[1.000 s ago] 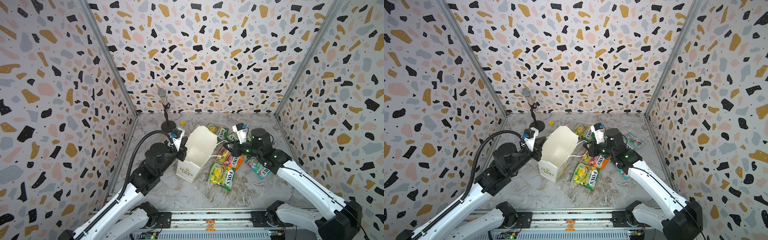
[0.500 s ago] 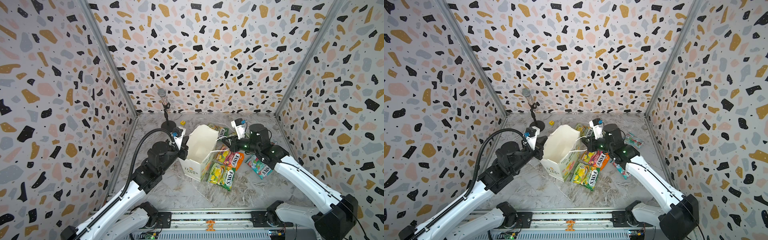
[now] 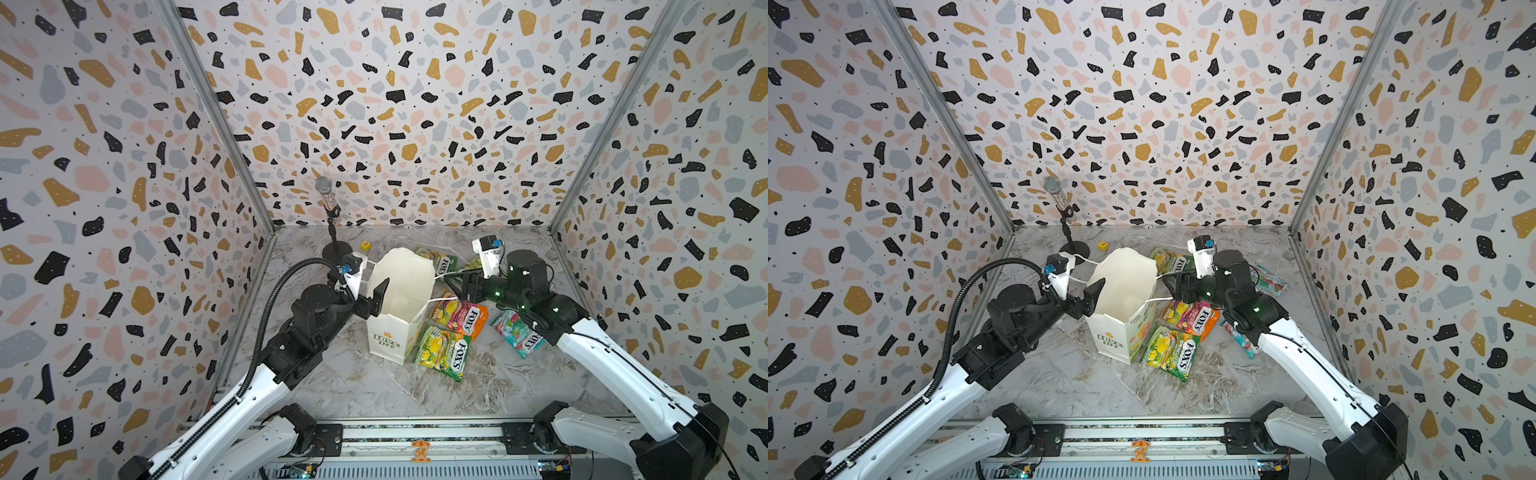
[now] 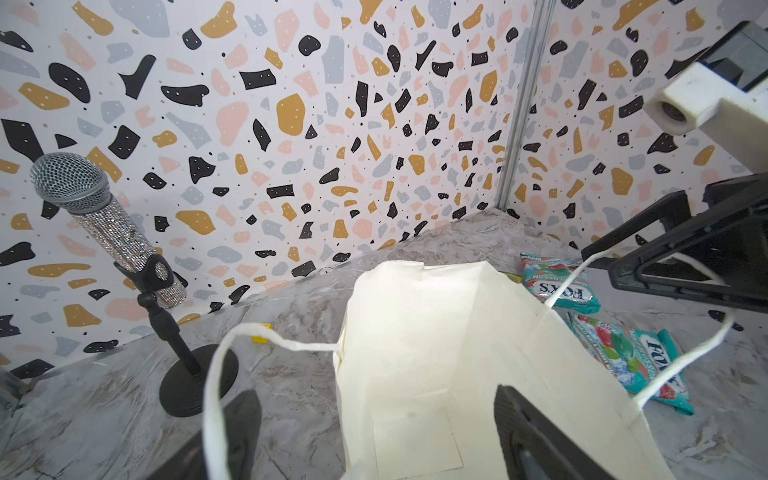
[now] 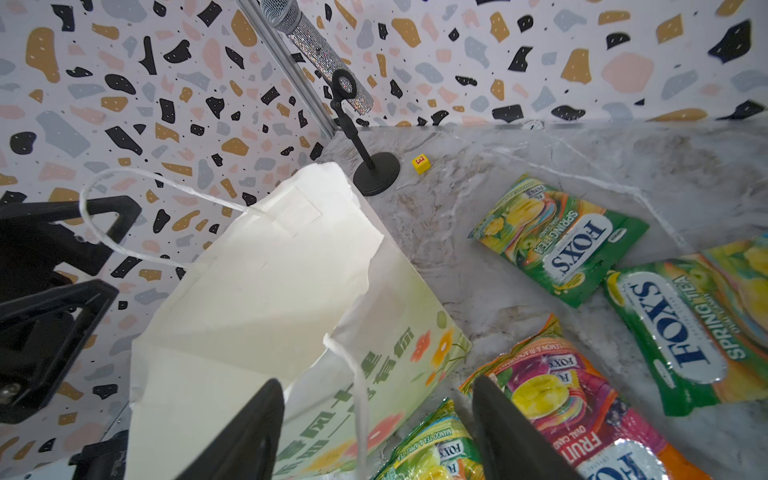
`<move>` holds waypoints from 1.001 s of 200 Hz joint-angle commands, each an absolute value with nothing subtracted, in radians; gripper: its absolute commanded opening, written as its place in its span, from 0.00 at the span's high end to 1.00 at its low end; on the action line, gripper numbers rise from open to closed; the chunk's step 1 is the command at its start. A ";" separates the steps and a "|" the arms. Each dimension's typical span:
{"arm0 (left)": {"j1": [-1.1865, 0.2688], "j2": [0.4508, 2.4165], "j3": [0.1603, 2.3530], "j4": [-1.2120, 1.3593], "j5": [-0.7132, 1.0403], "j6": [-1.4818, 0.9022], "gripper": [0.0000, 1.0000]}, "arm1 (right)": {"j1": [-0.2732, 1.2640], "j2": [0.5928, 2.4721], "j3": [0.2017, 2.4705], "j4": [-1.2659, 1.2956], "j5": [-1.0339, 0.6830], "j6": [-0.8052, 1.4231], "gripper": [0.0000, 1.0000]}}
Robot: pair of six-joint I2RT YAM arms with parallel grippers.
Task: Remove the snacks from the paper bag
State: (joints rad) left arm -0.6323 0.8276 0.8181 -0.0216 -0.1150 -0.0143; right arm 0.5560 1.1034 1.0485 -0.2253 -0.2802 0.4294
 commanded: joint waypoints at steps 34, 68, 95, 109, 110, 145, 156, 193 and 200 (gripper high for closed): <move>-0.632 0.737 0.854 0.028 -0.184 0.032 0.04 | 0.559 1.006 1.036 -0.185 -0.242 0.392 0.23; -0.632 0.689 0.848 0.042 -0.342 -0.006 0.03 | 0.560 0.933 0.987 -0.151 -0.099 0.419 0.23; -0.632 0.669 0.829 0.073 -0.453 -0.041 0.03 | 0.560 0.872 0.930 -0.138 0.072 0.445 0.23; -0.632 0.657 0.814 0.094 -0.503 -0.058 0.03 | 0.559 0.851 0.906 -0.146 0.165 0.464 0.23; -0.632 0.656 0.814 0.095 -0.507 -0.060 0.04 | 0.559 0.849 0.905 -0.148 0.172 0.467 0.23; -0.630 0.620 0.795 0.101 -0.762 -0.153 0.04 | 0.554 0.840 0.856 -0.211 0.403 0.512 0.23; -0.630 0.614 0.797 0.086 -0.842 -0.182 0.04 | 0.542 0.852 0.838 -0.219 0.436 0.513 0.23; -0.627 0.626 0.794 0.027 -1.028 -0.260 0.04 | 0.451 0.908 0.754 -0.184 0.447 0.515 0.23; -0.627 0.630 0.780 0.028 -1.046 -0.276 0.04 | 0.429 0.914 0.731 -0.164 0.445 0.513 0.23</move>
State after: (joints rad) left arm -0.6312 0.6205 0.8070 0.0322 -0.8711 -0.1982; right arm 0.4843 0.8925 0.7799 -0.1852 0.3874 0.5014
